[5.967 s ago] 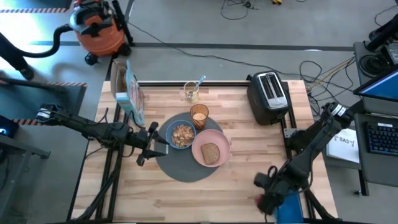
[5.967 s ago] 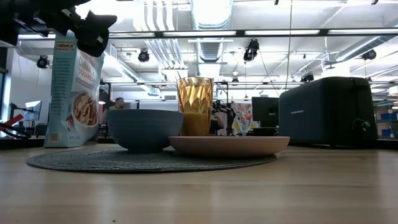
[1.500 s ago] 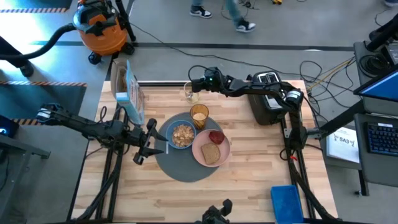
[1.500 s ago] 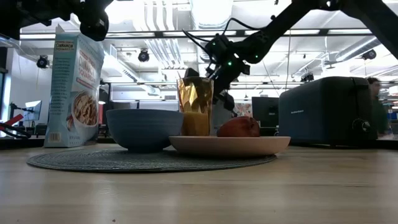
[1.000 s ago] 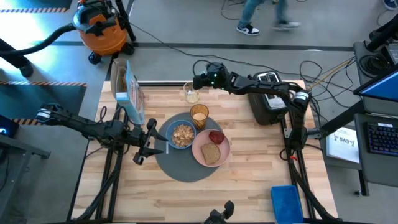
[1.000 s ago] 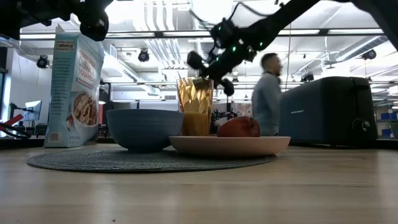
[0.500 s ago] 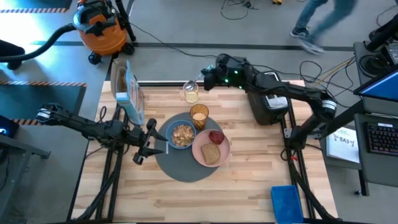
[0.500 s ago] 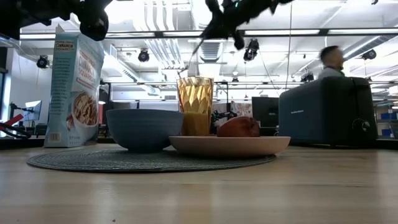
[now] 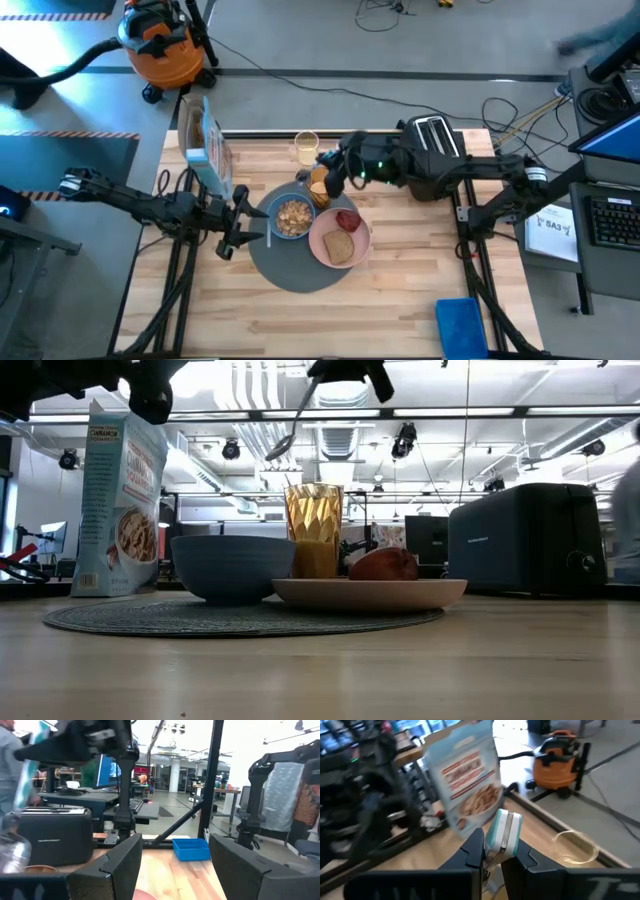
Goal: Arrange a breakfast setting
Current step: Put the blue spoon on the gray table mat to the bottom left of the blue bowl
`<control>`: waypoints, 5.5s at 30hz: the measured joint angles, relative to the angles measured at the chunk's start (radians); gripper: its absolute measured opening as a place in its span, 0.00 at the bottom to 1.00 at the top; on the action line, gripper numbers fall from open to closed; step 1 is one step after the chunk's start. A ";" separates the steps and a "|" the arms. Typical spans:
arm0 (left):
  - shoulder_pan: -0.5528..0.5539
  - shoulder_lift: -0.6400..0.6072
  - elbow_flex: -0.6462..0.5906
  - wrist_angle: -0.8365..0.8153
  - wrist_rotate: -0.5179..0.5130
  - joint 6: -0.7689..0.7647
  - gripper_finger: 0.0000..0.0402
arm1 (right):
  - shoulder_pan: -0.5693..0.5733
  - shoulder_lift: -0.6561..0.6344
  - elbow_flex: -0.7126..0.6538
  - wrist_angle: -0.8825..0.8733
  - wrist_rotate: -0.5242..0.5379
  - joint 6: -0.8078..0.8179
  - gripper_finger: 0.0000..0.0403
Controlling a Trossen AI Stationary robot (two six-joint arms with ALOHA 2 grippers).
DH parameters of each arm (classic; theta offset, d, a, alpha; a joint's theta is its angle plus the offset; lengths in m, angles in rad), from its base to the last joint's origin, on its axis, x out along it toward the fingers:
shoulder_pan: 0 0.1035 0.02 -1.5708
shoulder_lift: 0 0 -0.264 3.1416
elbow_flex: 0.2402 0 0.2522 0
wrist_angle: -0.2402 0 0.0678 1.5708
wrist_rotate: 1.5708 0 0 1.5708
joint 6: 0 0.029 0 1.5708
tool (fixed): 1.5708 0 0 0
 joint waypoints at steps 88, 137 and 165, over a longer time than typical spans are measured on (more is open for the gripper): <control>-0.001 0.413 0.393 -0.226 -0.090 0.000 0.05 | 0.213 0.107 0.023 0.115 -0.378 -0.352 0.07; 0.013 0.626 0.870 -1.769 0.374 0.517 0.00 | 0.218 -0.138 0.021 -0.471 -0.056 -0.104 0.33; 0.210 0.755 0.683 -1.524 0.469 1.315 0.03 | 0.211 -0.085 0.020 -0.485 -0.054 -0.118 0.33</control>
